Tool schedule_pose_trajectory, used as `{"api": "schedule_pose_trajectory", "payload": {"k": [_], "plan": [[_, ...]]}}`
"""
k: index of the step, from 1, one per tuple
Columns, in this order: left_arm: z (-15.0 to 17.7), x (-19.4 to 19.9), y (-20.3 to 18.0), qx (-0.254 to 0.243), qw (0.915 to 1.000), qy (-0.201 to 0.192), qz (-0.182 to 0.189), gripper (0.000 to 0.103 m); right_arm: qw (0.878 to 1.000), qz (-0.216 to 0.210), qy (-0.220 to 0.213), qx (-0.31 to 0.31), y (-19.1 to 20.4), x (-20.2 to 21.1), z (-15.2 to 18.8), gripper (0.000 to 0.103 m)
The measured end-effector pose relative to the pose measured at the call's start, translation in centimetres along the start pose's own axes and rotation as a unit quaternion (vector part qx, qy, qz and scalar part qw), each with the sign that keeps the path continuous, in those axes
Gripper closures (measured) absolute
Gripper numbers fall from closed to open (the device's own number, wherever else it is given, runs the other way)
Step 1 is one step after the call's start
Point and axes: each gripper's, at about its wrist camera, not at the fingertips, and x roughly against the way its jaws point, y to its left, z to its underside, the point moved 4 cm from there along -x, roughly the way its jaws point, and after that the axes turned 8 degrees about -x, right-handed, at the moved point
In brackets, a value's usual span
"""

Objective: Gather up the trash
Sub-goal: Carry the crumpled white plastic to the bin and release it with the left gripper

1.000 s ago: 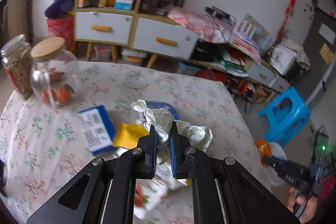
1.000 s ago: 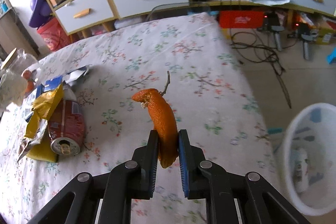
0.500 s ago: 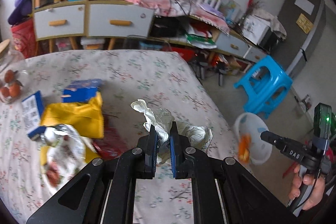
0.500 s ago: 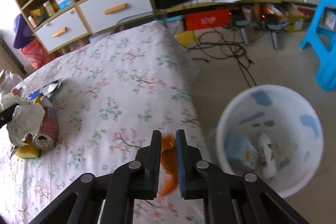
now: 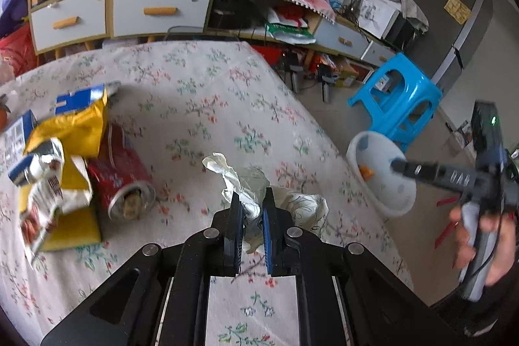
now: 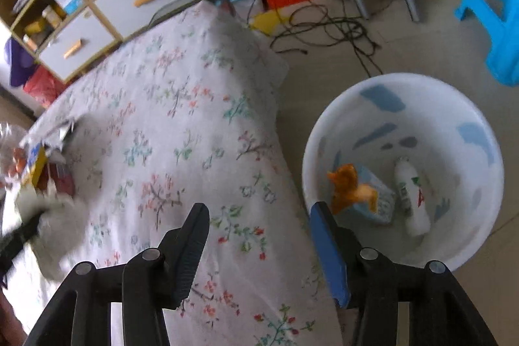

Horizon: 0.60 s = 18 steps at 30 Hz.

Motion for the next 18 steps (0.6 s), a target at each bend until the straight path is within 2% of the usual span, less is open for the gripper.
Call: {"api": "schedule_pose_trajectory", "payload": {"k": [6,18], "plan": [[-0.1,-1.5,-1.4,-0.009,0.9997,0.015,0.016,0.093,0.999,0.0,-0.022,-0.03,-1.7,1.8,-0.6,0.045],[-3.1,-6.4,-8.8,-0.061,0.9959,0.032,0.059,0.092,0.997,0.04,-0.039,-0.043,-5.7,3.7,0.0,0.045]]}}
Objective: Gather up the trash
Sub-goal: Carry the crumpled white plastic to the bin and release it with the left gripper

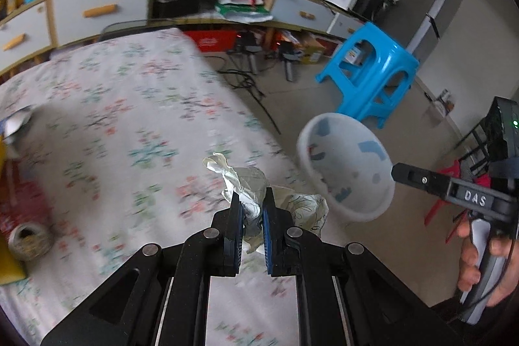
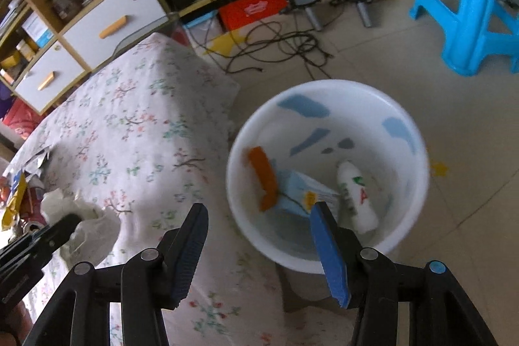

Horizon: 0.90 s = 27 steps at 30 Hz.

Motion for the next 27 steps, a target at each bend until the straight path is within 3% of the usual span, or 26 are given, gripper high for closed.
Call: {"api": "schedule_pose_trajectory", "payload": {"k": [10,19,22,24,27], "plan": [[-2.7,-5.3,-4.4,-0.015,0.999,0.026,0.032,0.092,0.999,0.016,-0.018,-0.043,-4.4,1.7,-0.9,0.045],[-4.8,-8.0,-7.2,-0.041,0.9973,0.022,0.057,0.091,0.996,0.028,-0.025,-0.077,-7.3,2.9,-0.9,0.045],[-5.0,-8.7,-7.7,-0.049,0.9968,0.035,0.053,0.073,0.995,0.026,-0.03,-0.087,-7.8,3.4,-0.9,0.044],[-4.9,-8.7,-7.7,-0.045,0.9971,0.044,0.043,0.039,0.995,0.029,-0.036,-0.087,-7.9,3.8,-0.9,0.04],[-4.8,-8.0,-7.3,-0.044,0.9981,0.037,0.022,0.024,0.995,0.032,-0.042,-0.086,-8.0,4.1,-1.0,0.038]]}}
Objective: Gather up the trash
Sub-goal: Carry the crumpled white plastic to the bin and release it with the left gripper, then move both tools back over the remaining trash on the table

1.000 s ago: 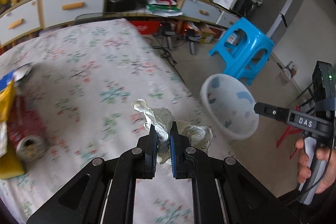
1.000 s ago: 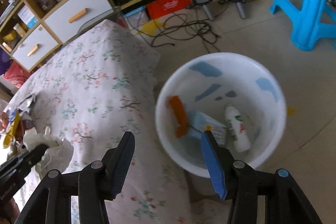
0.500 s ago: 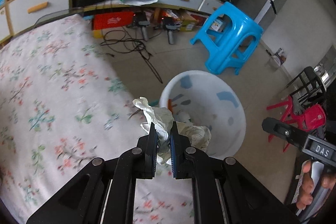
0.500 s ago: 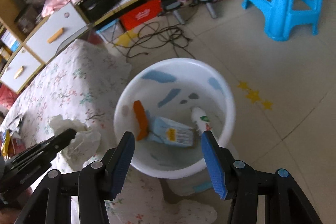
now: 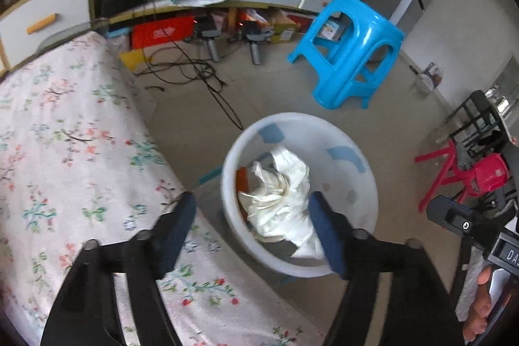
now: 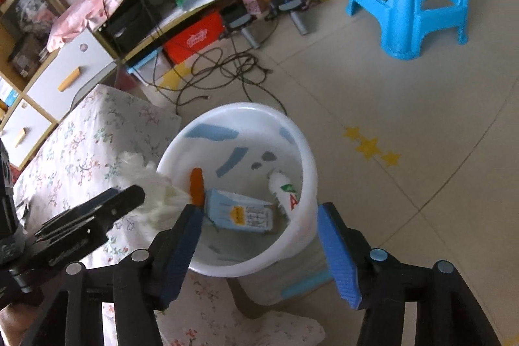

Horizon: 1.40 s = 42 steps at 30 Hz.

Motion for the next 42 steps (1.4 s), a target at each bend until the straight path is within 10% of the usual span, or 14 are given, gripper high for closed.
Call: {"api": "schedule_pose_trajectory", "payload": {"k": [15,42], "plan": [[4.4,5.8,4.4,0.004,0.9982,-0.006,-0.059,0.005,1.0,0.0,-0.005,0.022,2.1,0.1,0.7,0.038],[12.0,17.3,13.9,0.038,0.9849,-0.04,-0.164,0.002,0.99,-0.017,0.001,0.137,13.0,-2.4,4.9,0.023]]}}
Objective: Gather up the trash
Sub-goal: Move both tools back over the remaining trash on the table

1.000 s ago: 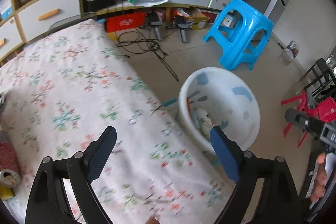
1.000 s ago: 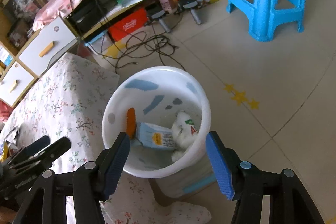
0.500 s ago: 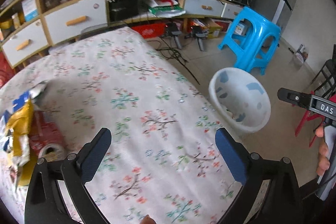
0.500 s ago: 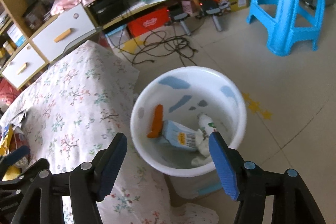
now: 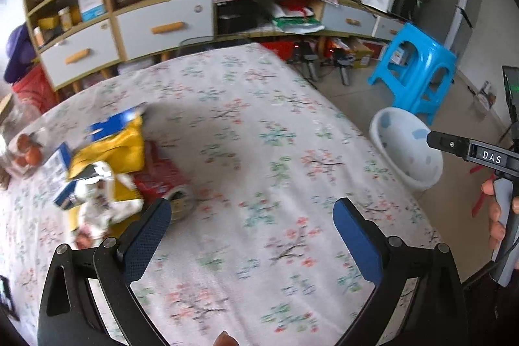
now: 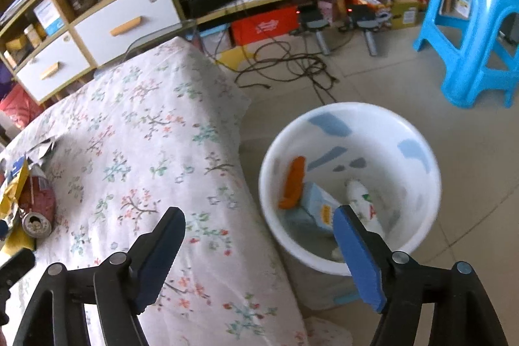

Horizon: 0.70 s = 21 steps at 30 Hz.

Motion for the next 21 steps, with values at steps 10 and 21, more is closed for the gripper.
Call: {"api": "schedule_pose_trajectory", "payload": {"k": [10,21], "plan": [[1.3,2.1,7.5,0.051,0.996,-0.022,-0.07,0.002,0.999,-0.017,0.011,0.026,5.1,-1.9,0.6,0.022],[4.2,3.1,15.3,0.14,0.9833,-0.014,-0.115,0.002,0.995,-0.049,0.041,0.075,13.0,-5.6,2.2,0.022]]}}
